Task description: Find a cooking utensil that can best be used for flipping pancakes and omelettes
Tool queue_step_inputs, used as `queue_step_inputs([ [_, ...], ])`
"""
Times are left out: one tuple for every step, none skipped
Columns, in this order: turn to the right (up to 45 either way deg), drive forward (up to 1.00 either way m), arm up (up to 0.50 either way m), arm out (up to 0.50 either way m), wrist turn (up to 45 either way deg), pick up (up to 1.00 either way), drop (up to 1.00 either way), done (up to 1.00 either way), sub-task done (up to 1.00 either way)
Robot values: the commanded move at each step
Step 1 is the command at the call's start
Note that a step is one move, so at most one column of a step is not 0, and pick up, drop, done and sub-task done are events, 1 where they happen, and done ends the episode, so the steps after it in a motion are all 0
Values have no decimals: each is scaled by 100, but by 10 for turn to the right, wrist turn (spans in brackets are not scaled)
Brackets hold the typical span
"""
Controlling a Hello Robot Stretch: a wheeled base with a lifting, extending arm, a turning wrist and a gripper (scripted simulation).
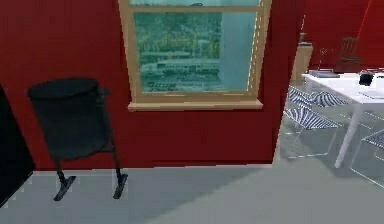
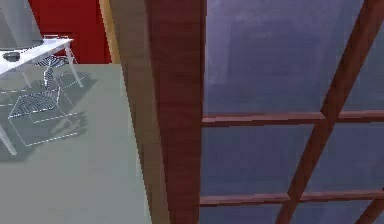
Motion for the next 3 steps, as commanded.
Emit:
queue_step_inputs([
  [0, 25, 0, 0, 0, 0, 0, 0, 0],
  [450, 0, 0, 0, 0, 0, 0, 0, 0],
  [150, 0, 0, 0, 0, 0, 0, 0, 0],
])
